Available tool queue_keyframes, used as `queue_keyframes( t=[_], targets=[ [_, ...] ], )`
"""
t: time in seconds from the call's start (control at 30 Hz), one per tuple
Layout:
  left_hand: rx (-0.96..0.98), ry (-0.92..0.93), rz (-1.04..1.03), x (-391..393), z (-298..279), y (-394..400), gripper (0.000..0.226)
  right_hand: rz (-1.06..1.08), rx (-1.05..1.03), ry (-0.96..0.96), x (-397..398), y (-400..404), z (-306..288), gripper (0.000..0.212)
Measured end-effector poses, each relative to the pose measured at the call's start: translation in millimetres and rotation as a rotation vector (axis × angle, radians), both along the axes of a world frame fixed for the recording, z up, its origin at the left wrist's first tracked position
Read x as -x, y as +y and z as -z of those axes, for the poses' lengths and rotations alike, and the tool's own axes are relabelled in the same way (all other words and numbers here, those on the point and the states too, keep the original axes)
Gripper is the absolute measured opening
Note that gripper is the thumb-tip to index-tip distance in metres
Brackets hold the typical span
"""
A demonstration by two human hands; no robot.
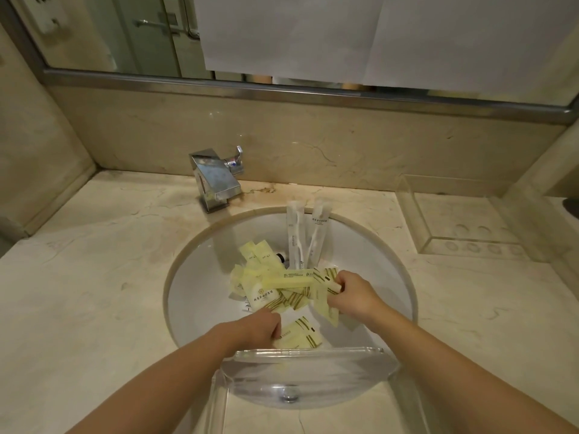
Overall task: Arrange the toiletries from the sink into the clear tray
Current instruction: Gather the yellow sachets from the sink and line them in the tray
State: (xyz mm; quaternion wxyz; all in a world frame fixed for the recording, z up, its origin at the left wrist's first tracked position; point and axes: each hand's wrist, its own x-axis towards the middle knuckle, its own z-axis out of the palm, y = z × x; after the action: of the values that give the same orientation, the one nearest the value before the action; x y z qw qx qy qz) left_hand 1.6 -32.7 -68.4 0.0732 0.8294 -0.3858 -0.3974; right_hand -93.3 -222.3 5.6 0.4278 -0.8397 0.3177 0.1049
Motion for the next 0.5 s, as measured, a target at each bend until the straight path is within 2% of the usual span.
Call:
queue_keyframes(
  t=[0.13, 0.3, 0.5],
  targets=[
    [-0.028, 0.002, -0.025, 3, -4, -2, 0.038, -0.011, 0.006, -0.067, 6, 5, -3, 0.033],
    [-0.098, 0.013, -0.004, 5, -7, -6, 0.012, -0.042, -0.08, -0.105, 9, 7, -5, 0.038],
    [-0.032, -0.019, -0.059, 4, -13, 1, 0.014, -0.026, -0.091, -0.179, 11, 11, -15, 0.036]
  ],
)
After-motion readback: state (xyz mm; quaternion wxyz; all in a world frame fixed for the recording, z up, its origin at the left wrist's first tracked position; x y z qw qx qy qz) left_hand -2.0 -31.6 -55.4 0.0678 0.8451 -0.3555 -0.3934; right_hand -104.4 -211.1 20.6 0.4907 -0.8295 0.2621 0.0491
